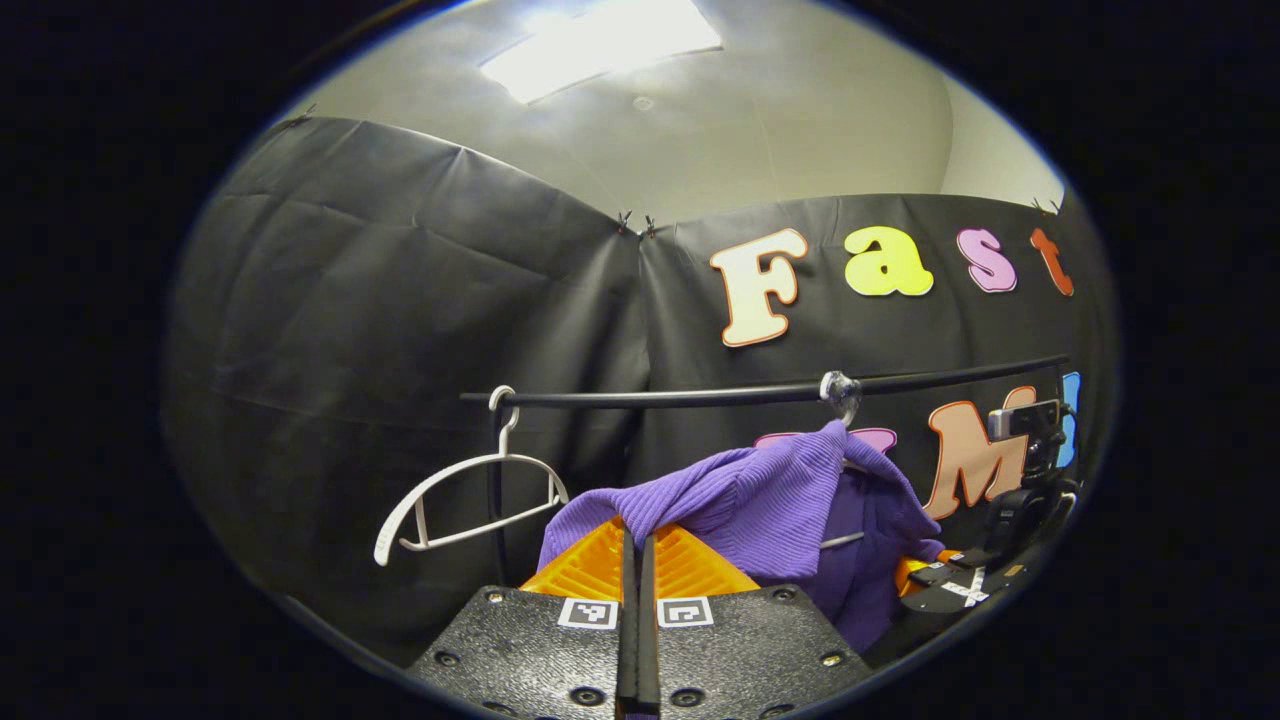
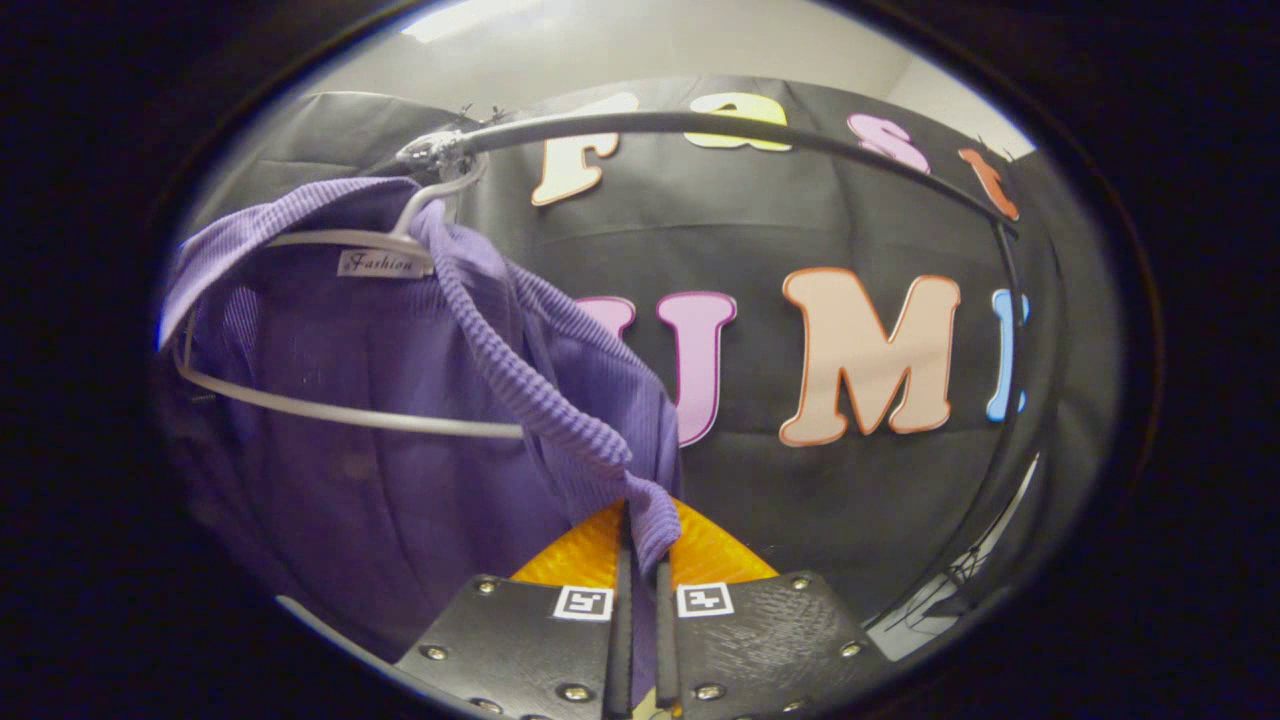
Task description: Grasp the clothes on the hanger with both hands and then place them into the laundry hamper below.
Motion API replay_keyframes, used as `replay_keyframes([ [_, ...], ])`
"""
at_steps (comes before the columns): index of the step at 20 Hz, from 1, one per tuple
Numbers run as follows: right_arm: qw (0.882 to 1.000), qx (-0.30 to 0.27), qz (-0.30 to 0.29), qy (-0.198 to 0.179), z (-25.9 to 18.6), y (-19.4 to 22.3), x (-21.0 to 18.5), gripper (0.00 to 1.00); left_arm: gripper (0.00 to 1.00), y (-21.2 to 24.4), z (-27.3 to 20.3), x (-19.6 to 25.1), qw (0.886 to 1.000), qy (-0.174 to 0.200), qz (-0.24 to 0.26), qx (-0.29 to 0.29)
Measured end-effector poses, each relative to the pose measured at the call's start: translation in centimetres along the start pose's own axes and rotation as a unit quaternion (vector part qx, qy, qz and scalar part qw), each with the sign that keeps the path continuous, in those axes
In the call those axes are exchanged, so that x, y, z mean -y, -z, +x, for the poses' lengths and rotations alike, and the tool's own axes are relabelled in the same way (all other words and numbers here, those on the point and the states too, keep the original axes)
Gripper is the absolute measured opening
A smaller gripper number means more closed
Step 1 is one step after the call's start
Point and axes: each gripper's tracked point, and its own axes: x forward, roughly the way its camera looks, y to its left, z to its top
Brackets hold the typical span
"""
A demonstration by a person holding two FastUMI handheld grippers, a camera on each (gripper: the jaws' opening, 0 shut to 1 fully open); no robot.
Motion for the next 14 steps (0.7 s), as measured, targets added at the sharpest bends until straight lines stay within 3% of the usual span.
replay_keyframes([
  [4, 0.998, 0.041, -0.032, 0.022, 0.3, -2.9, 1.4, 0.09, 0.0, -1.3, 0.5, -0.5, 1.0, -0.002, -0.007, 0.01],
  [14, 0.993, 0.096, -0.045, 0.056, 2.3, -8.3, 4.3, 0.09, 0.02, -3.9, 1.9, -1.5, 1.0, 0.008, -0.024, 0.019],
])
